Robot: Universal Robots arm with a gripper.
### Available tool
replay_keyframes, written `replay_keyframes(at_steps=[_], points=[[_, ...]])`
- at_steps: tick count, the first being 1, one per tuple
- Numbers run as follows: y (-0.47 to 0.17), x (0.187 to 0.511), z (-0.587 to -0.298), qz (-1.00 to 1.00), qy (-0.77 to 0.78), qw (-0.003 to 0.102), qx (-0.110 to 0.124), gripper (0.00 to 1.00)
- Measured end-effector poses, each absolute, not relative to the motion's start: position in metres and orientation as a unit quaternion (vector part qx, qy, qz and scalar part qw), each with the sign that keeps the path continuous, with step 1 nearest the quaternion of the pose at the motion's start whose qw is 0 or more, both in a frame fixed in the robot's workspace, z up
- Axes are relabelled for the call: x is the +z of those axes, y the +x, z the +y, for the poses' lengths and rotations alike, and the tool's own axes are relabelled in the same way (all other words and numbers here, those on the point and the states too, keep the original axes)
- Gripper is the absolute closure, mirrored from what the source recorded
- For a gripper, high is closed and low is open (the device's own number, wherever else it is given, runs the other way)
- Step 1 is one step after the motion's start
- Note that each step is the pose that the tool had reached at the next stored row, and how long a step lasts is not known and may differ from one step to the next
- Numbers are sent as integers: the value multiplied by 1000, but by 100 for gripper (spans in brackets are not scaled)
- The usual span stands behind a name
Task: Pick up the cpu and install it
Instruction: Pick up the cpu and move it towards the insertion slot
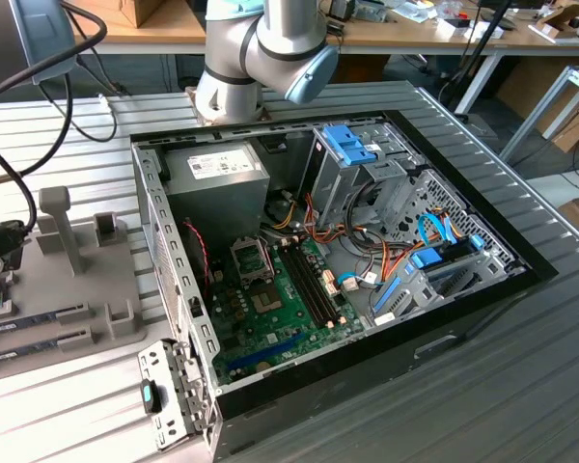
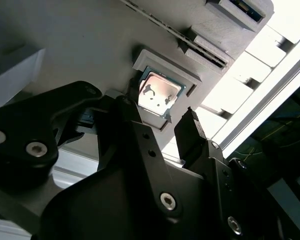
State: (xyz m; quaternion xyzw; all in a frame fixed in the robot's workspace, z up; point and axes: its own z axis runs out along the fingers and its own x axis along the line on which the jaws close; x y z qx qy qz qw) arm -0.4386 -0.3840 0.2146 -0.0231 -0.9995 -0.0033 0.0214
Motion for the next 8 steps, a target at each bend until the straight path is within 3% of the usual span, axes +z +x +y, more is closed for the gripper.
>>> replay_keyframes(at_steps=[8], points=[[-437, 213, -384, -999, -23, 21, -3, 44]])
